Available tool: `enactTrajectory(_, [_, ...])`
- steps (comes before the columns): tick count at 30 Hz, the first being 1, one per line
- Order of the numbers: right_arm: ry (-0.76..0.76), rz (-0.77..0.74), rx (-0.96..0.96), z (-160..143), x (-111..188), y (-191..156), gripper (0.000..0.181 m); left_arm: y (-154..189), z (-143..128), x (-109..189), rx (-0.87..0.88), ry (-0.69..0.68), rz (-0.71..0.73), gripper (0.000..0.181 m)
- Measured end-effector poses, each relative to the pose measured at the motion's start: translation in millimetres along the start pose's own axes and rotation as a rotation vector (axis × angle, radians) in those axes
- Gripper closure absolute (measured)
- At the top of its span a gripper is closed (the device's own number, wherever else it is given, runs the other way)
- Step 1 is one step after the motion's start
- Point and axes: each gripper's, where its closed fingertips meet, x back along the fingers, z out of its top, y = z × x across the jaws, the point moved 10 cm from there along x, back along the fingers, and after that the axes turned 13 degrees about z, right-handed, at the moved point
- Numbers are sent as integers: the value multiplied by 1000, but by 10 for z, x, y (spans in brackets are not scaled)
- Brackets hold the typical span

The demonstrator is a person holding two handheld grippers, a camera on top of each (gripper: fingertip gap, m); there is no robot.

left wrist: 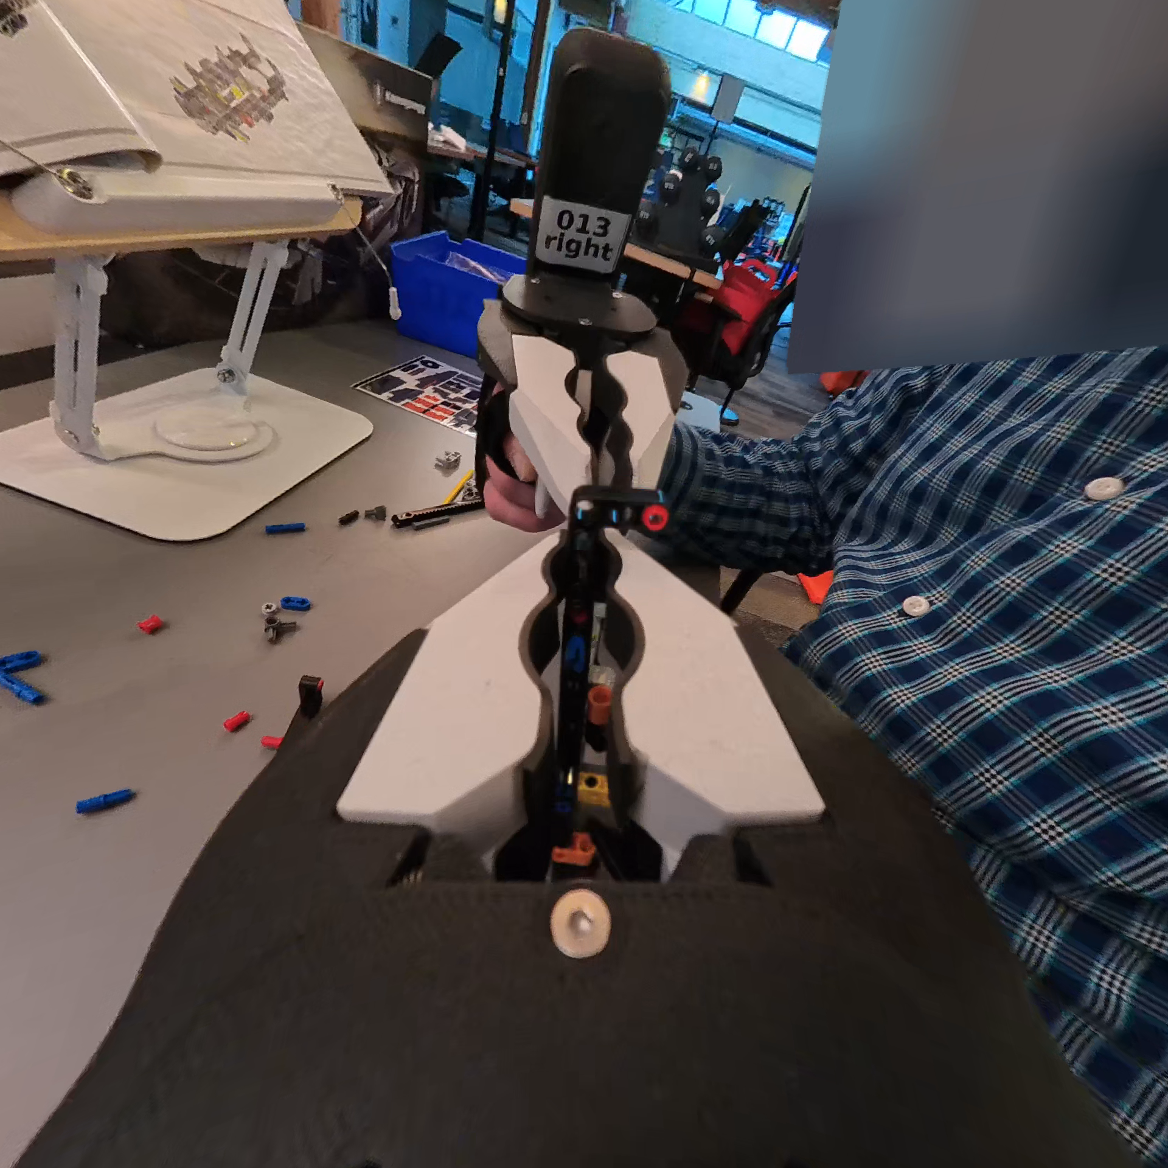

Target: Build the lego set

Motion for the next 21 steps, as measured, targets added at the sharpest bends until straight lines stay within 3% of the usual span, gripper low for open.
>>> enactTrajectory(21, [-11, -62, 27, -19, 14, -54, 176, 103, -11, -25, -85, -2, 61, 177])
